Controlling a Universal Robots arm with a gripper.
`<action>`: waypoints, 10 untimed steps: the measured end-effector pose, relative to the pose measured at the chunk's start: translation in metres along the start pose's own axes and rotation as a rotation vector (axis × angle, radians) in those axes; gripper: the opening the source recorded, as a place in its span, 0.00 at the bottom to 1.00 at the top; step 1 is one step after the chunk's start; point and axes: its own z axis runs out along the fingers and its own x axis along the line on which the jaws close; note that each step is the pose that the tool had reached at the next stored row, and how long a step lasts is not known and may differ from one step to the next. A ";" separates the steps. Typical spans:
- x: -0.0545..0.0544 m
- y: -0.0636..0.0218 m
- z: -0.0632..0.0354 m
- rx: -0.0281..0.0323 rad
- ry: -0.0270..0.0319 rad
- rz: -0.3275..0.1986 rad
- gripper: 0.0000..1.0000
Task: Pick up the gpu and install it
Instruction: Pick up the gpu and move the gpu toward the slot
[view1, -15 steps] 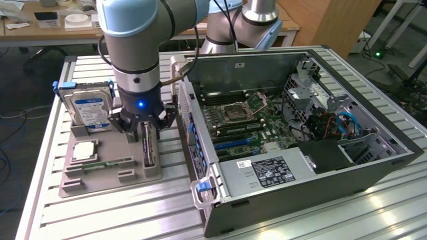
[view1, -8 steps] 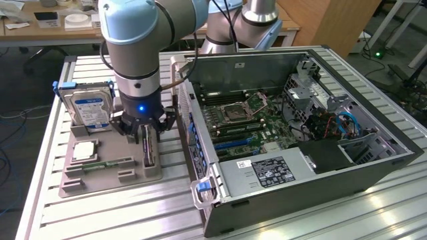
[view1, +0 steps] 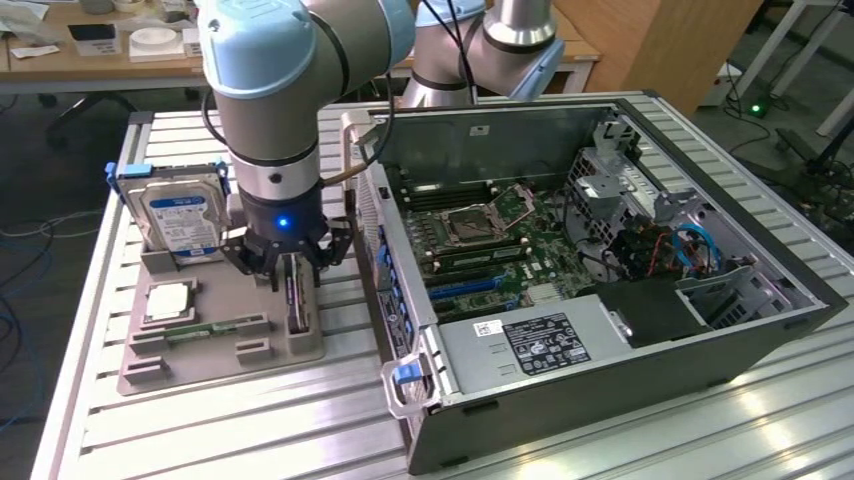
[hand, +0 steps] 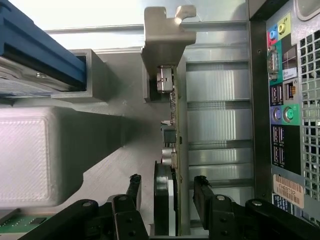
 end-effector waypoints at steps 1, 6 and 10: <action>0.000 0.0000 0.0000 0.0000 0.0000 0.000 0.55; 0.003 -0.0016 0.0000 0.0002 -0.0001 0.000 0.55; 0.003 -0.0022 0.0002 0.0017 -0.0002 0.000 0.55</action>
